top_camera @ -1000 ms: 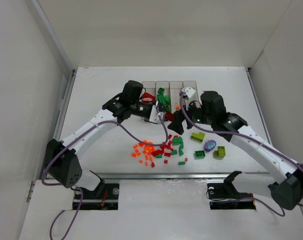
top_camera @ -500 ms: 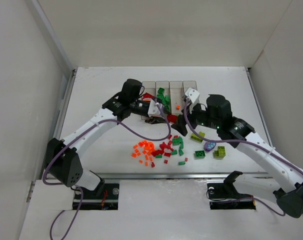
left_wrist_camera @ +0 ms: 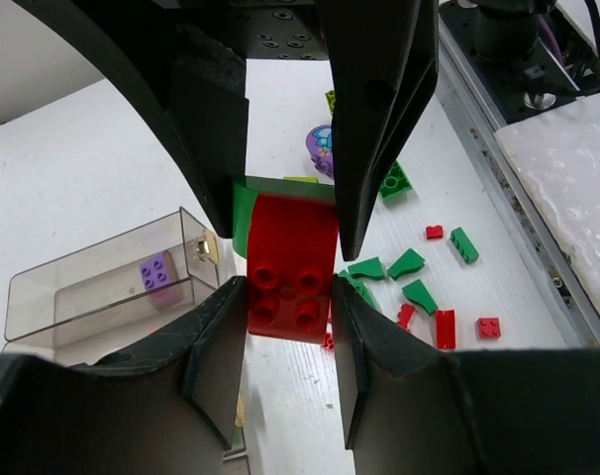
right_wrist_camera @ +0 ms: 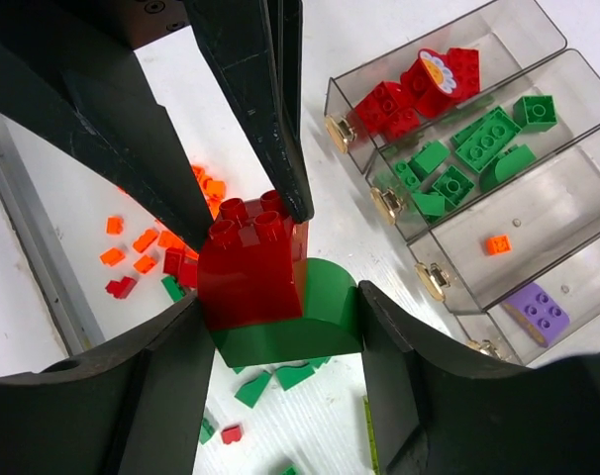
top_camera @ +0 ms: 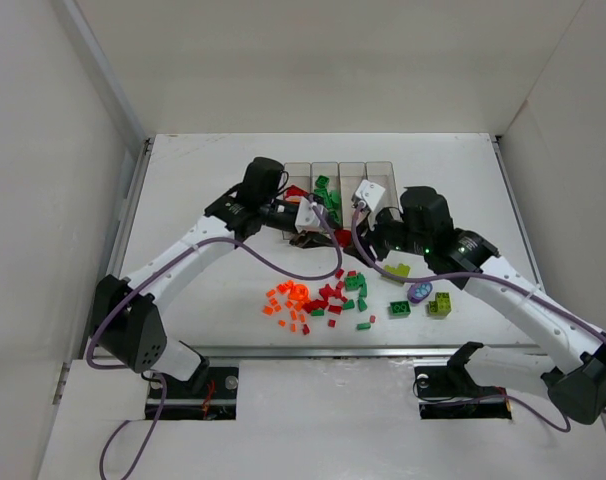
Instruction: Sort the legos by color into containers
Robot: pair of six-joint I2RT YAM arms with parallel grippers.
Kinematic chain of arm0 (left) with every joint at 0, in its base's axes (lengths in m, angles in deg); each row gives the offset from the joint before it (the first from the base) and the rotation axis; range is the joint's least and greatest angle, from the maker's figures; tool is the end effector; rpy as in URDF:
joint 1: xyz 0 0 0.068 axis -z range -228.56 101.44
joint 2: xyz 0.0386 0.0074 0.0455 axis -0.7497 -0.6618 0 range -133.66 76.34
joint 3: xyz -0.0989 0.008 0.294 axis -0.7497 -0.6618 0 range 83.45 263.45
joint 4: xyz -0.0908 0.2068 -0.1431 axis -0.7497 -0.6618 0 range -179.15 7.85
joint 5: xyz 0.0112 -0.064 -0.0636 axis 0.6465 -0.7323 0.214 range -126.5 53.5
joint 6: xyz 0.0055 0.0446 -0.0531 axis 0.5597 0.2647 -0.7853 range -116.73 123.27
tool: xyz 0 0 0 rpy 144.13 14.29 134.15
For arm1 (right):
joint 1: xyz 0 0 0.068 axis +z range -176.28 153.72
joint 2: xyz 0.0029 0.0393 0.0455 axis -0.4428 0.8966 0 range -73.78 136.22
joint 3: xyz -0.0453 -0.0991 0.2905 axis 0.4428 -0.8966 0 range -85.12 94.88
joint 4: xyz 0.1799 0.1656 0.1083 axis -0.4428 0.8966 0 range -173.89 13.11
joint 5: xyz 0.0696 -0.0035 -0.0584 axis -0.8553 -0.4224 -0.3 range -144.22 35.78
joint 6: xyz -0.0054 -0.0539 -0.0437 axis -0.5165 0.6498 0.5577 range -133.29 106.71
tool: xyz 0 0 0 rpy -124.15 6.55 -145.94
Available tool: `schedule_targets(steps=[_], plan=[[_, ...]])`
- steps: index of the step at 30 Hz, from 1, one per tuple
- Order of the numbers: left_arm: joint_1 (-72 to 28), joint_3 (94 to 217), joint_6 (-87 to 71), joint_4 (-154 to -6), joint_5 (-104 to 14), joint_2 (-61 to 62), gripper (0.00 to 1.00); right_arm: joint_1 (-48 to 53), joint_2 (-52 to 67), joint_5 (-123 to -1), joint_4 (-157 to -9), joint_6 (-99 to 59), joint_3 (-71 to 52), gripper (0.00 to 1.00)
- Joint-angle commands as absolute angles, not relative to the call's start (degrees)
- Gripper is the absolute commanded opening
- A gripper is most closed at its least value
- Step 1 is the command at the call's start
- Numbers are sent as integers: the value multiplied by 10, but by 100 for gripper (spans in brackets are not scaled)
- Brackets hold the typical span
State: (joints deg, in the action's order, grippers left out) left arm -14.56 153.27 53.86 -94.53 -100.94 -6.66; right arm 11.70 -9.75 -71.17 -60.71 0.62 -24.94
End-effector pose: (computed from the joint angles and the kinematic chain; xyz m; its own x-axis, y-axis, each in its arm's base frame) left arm 0.2451 -0.2272 0.3725 0.4805 0.0778 -0.8735 0.8579 -0.2484 0.4498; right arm 0.1920 0.1709 0.3704 -0.1568 -0.4142 -0.8966 -0.8562 0.5095 -0.0856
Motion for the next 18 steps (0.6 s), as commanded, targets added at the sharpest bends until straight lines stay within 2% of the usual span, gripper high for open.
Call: schedule_targets(steps=[1,3,9,16,18], plan=[[-151,1554,514,-944,-1043,-64,0,117,-103,-712,-615,23,-228,17],[-164,1554,473,-905,-1032,-64,0,117,-103,-705,-615,15,-240,0],[-233,1535,343,-786,-1006,-64,0,117,-115,-690,-621,-4,-316,0],[-261,1524,331,-780,-981,-44,0,63,-72,-747,-681,-27,-338,0],[-261,1505,306,-772,-939,-39,0,58,-56,-758,-710,-45,-323,0]])
